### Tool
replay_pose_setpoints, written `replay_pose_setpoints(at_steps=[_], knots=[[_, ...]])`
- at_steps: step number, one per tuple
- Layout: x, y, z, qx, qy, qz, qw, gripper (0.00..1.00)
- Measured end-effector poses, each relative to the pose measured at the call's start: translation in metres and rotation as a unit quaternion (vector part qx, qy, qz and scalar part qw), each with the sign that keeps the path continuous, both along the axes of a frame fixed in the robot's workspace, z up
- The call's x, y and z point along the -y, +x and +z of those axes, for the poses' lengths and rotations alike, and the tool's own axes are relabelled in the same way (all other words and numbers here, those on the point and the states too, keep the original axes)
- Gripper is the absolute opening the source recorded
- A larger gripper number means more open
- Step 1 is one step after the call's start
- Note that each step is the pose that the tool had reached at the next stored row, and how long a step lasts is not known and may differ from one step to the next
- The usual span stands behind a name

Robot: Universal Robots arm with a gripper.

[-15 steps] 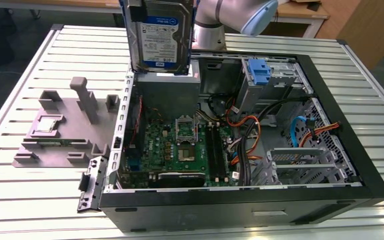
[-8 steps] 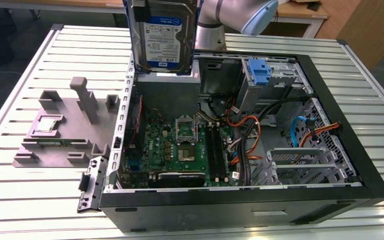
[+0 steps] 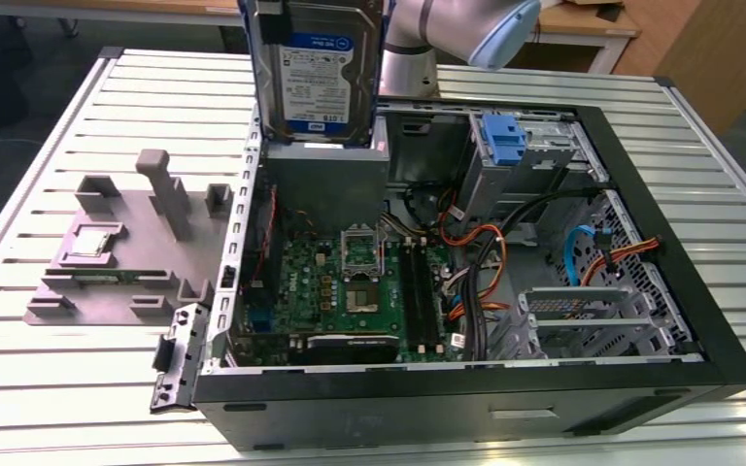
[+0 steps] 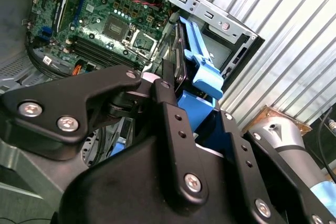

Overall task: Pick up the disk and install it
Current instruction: 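Pick up the disk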

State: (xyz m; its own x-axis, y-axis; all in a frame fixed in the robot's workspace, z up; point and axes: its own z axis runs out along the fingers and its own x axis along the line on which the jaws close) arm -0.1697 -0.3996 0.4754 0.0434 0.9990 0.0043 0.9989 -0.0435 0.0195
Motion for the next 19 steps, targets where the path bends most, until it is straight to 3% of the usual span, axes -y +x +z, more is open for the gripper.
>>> replay_pose_setpoints(at_steps=[19], knots=[[0.0083,0.0011,-0.0002,0.0,-0.0047,0.0,1.0,0.37]])
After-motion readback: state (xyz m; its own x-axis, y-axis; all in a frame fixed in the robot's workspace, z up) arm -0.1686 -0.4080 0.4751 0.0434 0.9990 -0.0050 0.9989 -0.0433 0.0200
